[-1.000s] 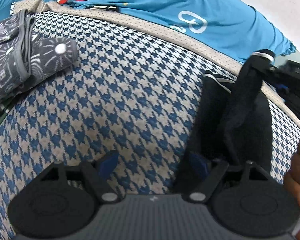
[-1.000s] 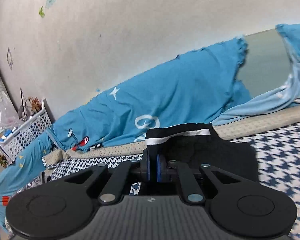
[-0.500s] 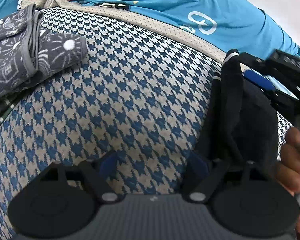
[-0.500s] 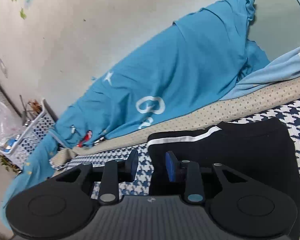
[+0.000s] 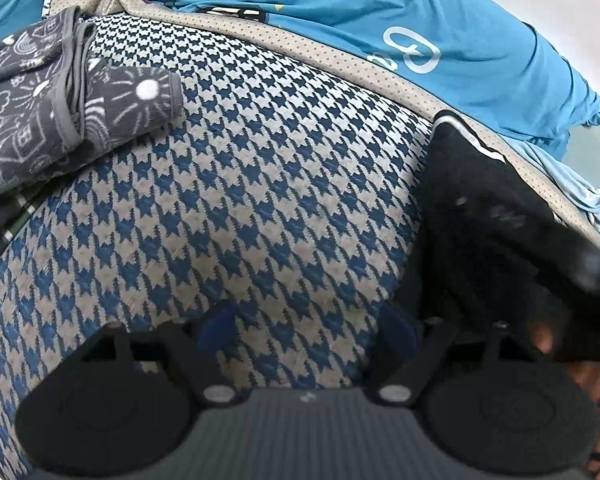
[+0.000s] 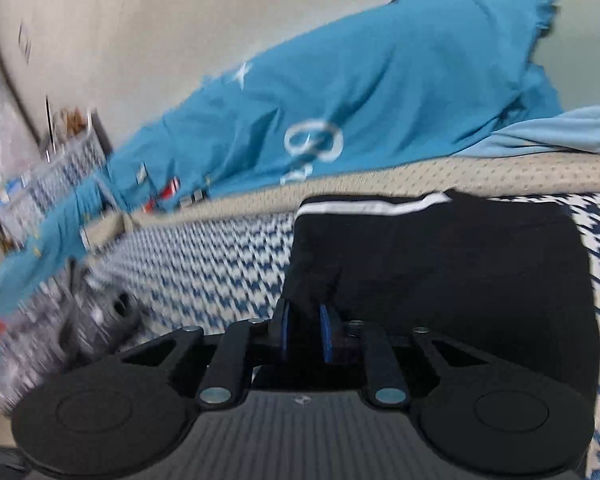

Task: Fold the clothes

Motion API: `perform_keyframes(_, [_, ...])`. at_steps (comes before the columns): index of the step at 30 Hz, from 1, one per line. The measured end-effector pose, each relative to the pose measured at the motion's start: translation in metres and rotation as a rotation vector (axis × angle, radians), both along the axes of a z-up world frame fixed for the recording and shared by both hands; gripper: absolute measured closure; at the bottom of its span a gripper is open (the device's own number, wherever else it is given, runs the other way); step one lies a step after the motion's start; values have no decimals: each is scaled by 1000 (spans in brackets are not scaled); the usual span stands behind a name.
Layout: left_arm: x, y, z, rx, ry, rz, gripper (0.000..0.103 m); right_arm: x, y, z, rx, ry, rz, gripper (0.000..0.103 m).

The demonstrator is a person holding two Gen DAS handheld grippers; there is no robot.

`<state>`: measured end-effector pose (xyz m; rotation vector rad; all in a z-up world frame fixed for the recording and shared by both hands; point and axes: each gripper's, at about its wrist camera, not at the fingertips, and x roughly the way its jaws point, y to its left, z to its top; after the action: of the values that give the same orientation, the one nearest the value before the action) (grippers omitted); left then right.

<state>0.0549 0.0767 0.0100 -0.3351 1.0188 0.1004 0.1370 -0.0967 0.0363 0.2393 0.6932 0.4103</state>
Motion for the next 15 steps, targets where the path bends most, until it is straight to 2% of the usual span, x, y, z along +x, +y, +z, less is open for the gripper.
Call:
perform_keyframes(3, [0,0,1,-4,1,-2,25,-1,9,-5,-57,-20,-2,86])
perform_keyframes(8, [0,-2,4,2,-15,-13,24,-8,-1,3,-23,8,-21,86])
perform_keyframes(12, [-2,-4,6,1,-25,-30,24,-33,-18,19,-40,-14,-10,86])
perform_keyframes(15, [-5,-10,7,11,-30,-53,24,-56,-37,25,-41,3,-14,86])
